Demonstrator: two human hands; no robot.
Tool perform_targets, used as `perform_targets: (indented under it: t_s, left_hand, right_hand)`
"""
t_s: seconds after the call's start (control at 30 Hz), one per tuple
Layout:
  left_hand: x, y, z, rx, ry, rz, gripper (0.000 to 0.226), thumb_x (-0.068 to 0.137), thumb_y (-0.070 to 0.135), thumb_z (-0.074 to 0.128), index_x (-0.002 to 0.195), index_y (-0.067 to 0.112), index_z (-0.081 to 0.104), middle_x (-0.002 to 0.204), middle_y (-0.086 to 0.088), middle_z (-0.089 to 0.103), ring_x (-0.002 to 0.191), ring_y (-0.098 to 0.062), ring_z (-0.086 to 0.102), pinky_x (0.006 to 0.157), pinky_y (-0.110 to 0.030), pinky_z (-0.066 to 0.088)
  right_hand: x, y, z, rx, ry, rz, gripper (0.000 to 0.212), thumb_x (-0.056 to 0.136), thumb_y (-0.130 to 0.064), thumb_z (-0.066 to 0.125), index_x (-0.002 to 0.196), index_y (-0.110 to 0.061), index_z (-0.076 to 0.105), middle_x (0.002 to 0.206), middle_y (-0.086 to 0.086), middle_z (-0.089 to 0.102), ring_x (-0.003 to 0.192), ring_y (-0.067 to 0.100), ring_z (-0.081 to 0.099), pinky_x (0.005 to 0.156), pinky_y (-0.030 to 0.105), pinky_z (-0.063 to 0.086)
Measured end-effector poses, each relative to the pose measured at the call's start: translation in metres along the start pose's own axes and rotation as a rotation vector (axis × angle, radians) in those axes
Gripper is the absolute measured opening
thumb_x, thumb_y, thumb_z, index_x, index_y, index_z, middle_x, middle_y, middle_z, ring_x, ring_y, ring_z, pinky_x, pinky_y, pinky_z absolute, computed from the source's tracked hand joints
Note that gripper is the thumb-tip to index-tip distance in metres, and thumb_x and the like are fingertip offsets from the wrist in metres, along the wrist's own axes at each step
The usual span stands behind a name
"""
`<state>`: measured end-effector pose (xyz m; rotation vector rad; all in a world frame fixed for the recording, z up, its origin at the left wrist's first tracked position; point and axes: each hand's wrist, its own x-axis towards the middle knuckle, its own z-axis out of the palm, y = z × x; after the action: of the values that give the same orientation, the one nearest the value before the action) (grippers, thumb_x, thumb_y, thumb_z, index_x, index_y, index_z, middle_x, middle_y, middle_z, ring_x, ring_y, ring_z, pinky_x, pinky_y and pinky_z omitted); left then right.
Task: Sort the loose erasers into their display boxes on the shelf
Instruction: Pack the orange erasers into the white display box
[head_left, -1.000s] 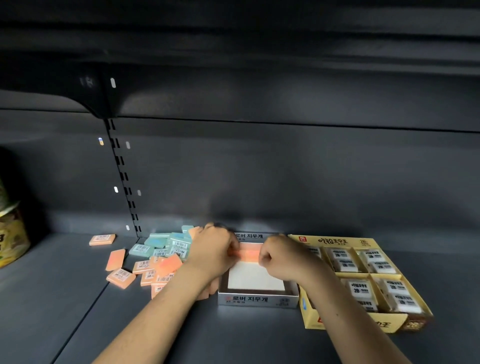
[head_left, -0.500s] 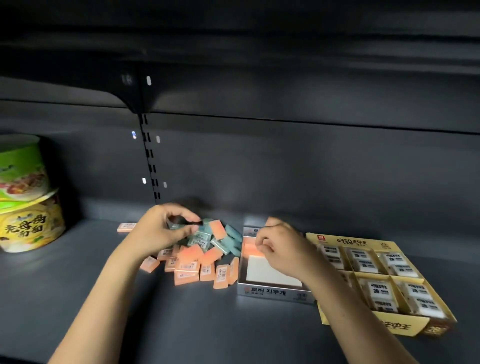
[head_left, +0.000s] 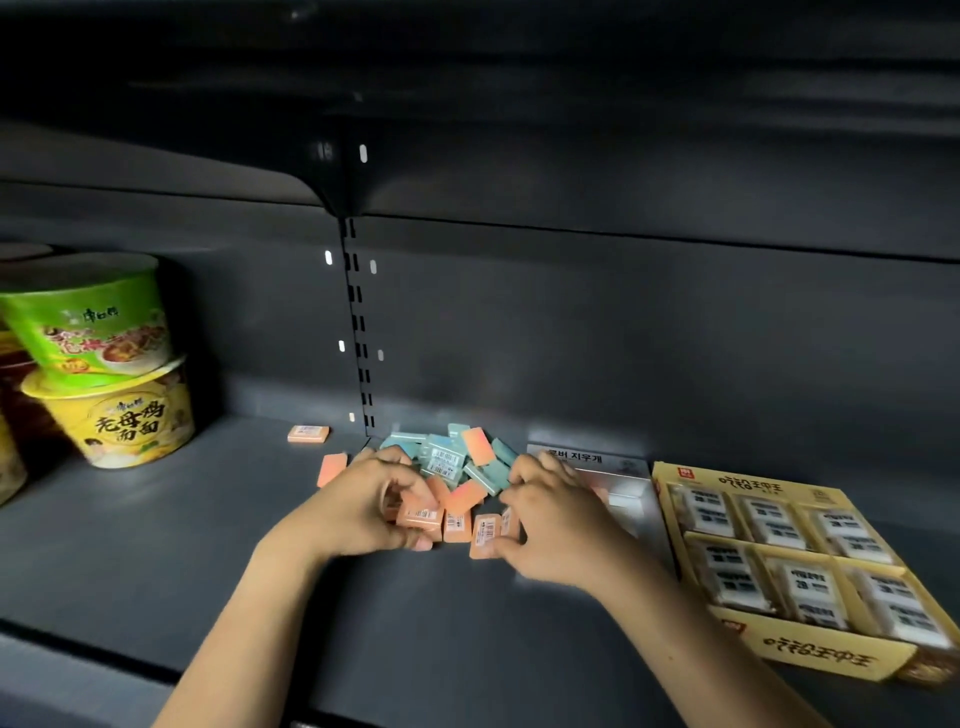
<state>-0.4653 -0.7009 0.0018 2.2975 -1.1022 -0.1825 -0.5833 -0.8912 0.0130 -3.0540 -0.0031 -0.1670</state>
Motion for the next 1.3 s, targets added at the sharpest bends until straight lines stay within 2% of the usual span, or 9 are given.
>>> perform_targets:
  t_s: [0.2,0.47,0.57,0.77,0.87,0.93,1.0,1.13,1.3]
  left_hand:
    - [-0.001,0.006,0.000,0.173,0.096,0.039,0.033,0.055,0.035,0.086,0.083,0.045,0.069,0.086,0.021,0.045,0.087,0.001,0.036,0.076,-0.002,0.025]
    - [0.000,0.007,0.000,0.257,0.090,0.038,0.036,0.057,0.040,0.083,0.090,0.046,0.069,0.089,0.020,0.044,0.085,0.000,0.034,0.074,-0.007,0.028]
    - [0.003,0.006,0.002,0.281,0.078,0.026,0.031,0.062,0.037,0.081,0.091,0.042,0.070,0.090,0.021,0.043,0.085,0.000,0.033,0.073,-0.005,0.027]
    - [0.008,0.003,0.004,0.198,0.128,0.053,0.011,0.080,0.031,0.069,0.091,0.030,0.072,0.085,0.024,0.045,0.090,-0.004,0.040,0.076,-0.020,0.043]
    - [0.013,0.007,-0.002,0.110,0.146,0.083,0.005,0.082,0.036,0.063,0.081,0.037,0.068,0.081,0.018,0.054,0.089,-0.011,0.049,0.078,-0.025,0.044]
    - [0.016,0.014,-0.009,0.047,0.167,0.113,0.020,0.084,0.032,0.064,0.068,0.045,0.061,0.078,0.011,0.057,0.082,-0.010,0.054,0.076,-0.017,0.042]
    - [0.023,0.026,-0.013,-0.030,0.168,0.126,0.030,0.084,0.025,0.066,0.064,0.047,0.061,0.077,0.008,0.059,0.079,-0.010,0.057,0.071,-0.013,0.042]
    - [0.044,0.056,-0.005,-0.106,0.124,0.162,0.017,0.084,0.024,0.066,0.072,0.035,0.066,0.081,0.002,0.062,0.074,-0.011,0.059,0.067,-0.019,0.047]
    - [0.074,0.084,0.025,-0.014,-0.007,0.251,0.004,0.081,0.017,0.069,0.078,0.020,0.071,0.068,0.011,0.056,0.063,0.000,0.049,0.061,-0.011,0.035]
  right_hand:
    - [-0.001,0.000,-0.001,-0.028,0.017,0.004,0.042,0.081,-0.044,0.059,0.107,-0.012,0.062,0.120,0.000,0.039,0.121,0.021,0.031,0.105,0.029,0.026]
    - [0.000,0.002,-0.008,0.019,0.074,-0.033,0.048,0.078,-0.052,0.063,0.107,-0.014,0.064,0.113,-0.001,0.049,0.112,0.017,0.042,0.093,0.023,0.031]
    - [0.000,0.006,-0.016,0.163,0.135,0.002,0.041,0.079,-0.047,0.066,0.106,-0.016,0.062,0.107,-0.003,0.055,0.101,0.012,0.052,0.076,0.020,0.034]
    - [-0.006,0.025,-0.030,0.556,0.218,0.165,0.033,0.071,-0.028,0.080,0.100,-0.019,0.065,0.088,-0.009,0.066,0.073,0.004,0.065,0.068,0.020,0.055]
    - [-0.008,0.036,-0.034,0.705,0.260,0.194,0.031,0.068,-0.017,0.083,0.094,-0.020,0.066,0.080,-0.008,0.068,0.069,0.003,0.067,0.066,0.019,0.056]
    - [-0.009,0.041,-0.037,0.748,0.270,0.193,0.033,0.068,-0.013,0.083,0.091,-0.025,0.064,0.078,-0.006,0.068,0.069,0.007,0.067,0.067,0.022,0.056]
    - [-0.010,0.047,-0.040,0.741,0.269,0.209,0.035,0.070,-0.010,0.081,0.092,-0.030,0.062,0.076,-0.004,0.066,0.070,0.010,0.067,0.067,0.025,0.055]
    - [-0.015,0.061,-0.044,0.635,0.273,0.254,0.037,0.078,-0.003,0.069,0.102,-0.031,0.064,0.076,-0.001,0.058,0.069,0.019,0.064,0.064,0.034,0.054]
    - [-0.022,0.079,-0.043,0.392,0.228,0.263,0.037,0.088,-0.010,0.059,0.118,-0.029,0.064,0.071,-0.021,0.047,0.063,-0.002,0.048,0.056,0.009,0.041]
